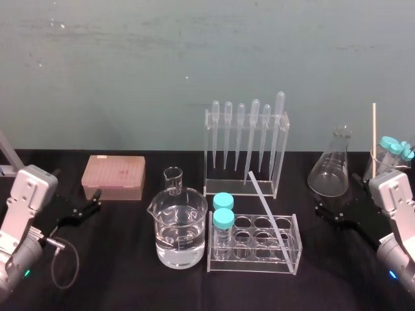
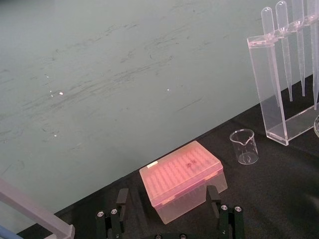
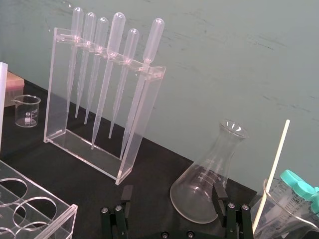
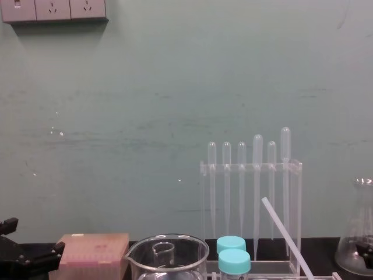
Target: Pick up the stirring rod with one hand, then place it down.
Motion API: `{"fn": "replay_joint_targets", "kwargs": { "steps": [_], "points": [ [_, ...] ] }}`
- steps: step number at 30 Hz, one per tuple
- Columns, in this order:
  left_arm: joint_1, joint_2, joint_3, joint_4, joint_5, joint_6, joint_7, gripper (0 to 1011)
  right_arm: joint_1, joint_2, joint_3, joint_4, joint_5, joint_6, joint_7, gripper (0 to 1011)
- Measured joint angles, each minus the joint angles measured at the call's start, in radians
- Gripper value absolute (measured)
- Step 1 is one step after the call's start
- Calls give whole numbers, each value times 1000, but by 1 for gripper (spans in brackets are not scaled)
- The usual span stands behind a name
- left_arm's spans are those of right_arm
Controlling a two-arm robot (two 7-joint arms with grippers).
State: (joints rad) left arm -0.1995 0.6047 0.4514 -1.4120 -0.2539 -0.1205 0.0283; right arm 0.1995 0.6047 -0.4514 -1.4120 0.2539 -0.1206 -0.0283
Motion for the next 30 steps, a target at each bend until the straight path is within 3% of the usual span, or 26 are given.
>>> {"fn": "replay_joint_targets", "kwargs": {
  "steps": [30],
  "points": [
    [0, 0, 0, 0, 0, 0, 0, 1000, 0, 0, 0, 0, 0, 0, 0, 1000]
  ]
}}
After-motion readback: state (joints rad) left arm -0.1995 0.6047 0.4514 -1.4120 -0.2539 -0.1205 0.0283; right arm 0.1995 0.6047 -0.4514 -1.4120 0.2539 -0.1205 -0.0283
